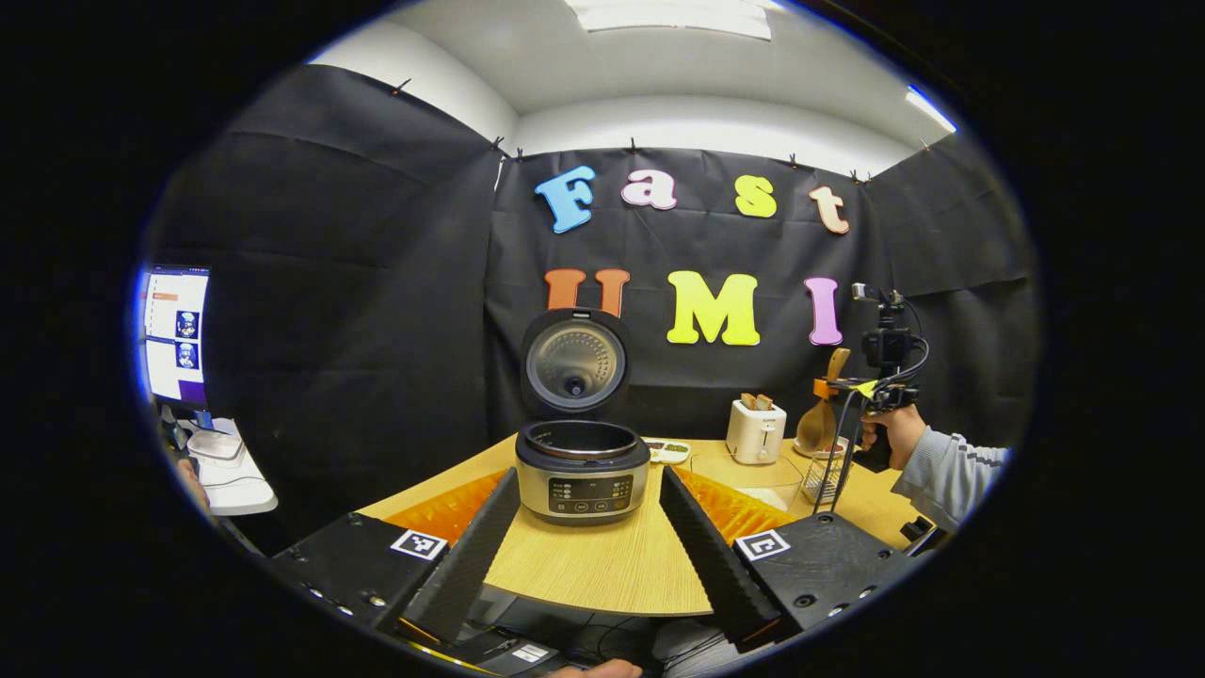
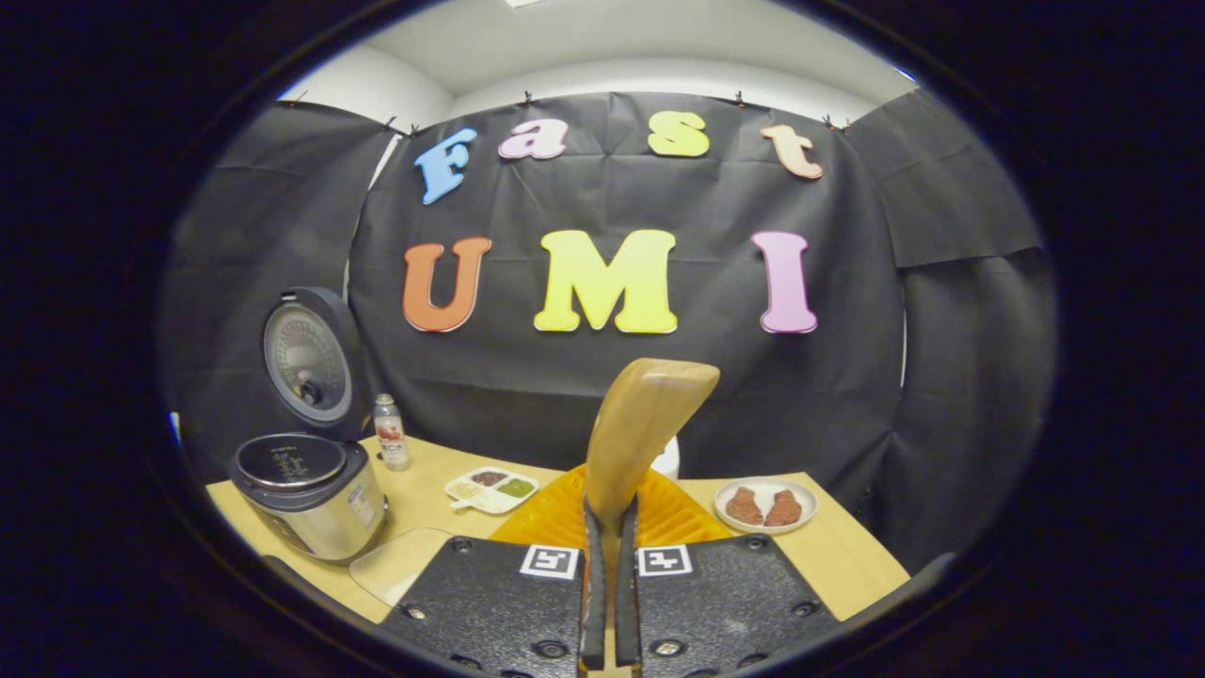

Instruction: Close the left gripper, press the button to open the rice cooker; take a wooden spoon from the chopstick holder with the right hand, scoop a spoonful of rice and pour it into the rice cooker, then put the wooden spoon back into the chopstick holder.

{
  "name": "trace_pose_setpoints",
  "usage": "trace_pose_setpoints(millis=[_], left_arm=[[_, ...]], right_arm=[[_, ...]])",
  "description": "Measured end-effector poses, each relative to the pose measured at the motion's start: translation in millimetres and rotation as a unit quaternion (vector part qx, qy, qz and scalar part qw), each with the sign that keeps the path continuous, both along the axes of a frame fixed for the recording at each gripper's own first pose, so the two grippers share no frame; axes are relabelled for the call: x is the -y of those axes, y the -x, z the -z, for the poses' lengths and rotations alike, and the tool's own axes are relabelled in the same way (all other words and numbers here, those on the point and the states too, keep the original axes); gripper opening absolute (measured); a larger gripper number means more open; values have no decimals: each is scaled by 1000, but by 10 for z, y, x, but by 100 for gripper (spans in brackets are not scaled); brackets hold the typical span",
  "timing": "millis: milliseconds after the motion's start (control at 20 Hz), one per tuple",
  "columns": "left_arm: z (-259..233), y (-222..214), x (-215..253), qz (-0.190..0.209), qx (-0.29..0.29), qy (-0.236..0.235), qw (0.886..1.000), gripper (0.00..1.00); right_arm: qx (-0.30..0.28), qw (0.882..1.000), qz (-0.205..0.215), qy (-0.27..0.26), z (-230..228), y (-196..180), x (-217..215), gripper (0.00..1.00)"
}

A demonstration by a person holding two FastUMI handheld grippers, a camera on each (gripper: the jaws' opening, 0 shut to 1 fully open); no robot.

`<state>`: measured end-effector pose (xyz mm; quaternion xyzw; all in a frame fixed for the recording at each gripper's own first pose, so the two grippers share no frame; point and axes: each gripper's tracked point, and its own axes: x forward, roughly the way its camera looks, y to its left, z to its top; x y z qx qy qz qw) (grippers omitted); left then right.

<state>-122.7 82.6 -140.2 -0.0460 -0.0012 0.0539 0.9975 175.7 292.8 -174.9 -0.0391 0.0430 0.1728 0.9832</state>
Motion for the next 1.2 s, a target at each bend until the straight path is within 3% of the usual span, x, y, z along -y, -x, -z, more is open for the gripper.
trace_pose_setpoints(millis=[350, 400, 450, 550, 600, 650, 700, 750, 800, 1150, 1200], left_arm=[[58, 26, -114, -10, -6, -5, 1000, 96], [71, 24, -112, -10, -8, -7, 1000, 87], [73, 18, -123, -10, -9, -9, 1000, 96], [103, -9, -123, -12, -11, -13, 1000, 96], [110, -14, -122, -12, -12, -13, 1000, 87], [136, -10, -123, -10, -14, -13, 1000, 96], [160, -24, -106, -9, -16, -13, 1000, 87], [179, -35, -86, -7, -19, -13, 1000, 87], [197, -39, -60, -4, -21, -14, 1000, 96], [194, -45, -2, 2, -20, -18, 1000, 96], [206, -52, -5, 2, -21, -18, 1000, 87]], right_arm=[[-29, 998, -33, 48, 721, 103, -617, 10], [-28, 997, -33, 57, 800, 106, -637, 10], [-25, 997, -32, 64, 872, 114, -634, 10], [-13, 997, -9, 81, 967, 81, -522, 10], [-11, 996, 6, 87, 1025, 66, -462, 10], [-17, 996, 14, 89, 1125, 54, -444, 10], [-19, 996, 16, 80, 1187, 77, -447, 7], [-20, 997, 20, 66, 1205, 104, -457, 10], [-26, 998, 21, 49, 1221, 148, -477, 10], [-125, 989, -23, -75, 1469, 324, -788, 10], [-140, 985, -27, -99, 1480, 309, -767, 10]])
